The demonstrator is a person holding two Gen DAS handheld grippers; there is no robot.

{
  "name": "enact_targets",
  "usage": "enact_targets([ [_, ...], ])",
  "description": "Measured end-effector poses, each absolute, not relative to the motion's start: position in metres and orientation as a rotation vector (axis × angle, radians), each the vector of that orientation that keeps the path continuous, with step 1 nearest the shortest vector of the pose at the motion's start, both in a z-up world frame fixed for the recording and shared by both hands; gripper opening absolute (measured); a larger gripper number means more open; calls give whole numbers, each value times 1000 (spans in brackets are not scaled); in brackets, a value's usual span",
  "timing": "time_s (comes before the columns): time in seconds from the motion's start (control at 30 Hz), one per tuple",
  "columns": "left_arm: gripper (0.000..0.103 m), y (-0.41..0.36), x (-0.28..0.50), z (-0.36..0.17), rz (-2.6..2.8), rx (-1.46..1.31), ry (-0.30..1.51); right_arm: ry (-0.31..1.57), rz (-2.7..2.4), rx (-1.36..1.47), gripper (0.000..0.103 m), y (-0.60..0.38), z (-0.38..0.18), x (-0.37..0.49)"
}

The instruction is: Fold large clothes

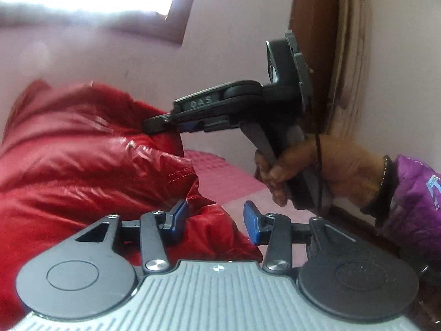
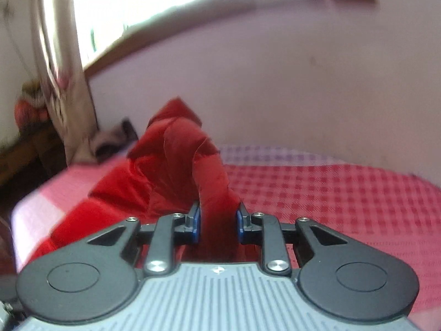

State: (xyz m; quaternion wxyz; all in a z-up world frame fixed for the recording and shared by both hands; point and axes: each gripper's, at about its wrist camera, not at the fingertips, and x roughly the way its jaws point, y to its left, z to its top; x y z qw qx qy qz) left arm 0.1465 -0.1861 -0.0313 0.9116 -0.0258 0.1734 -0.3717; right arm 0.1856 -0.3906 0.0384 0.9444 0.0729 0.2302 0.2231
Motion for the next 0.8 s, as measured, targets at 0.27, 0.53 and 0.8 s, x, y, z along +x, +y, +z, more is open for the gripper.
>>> enact_targets([
  [0.27, 57, -199, 170, -45, -805, -34, 401, 500, 425, 155, 22, -405, 19, 192],
  [0.53, 57, -206, 192, -67, -833, -36, 441, 552, 375, 235, 23, -445, 15, 184],
  [0.8, 57, -216, 206, -76, -832, -45, 455, 322, 499, -108, 25, -388, 110, 150],
])
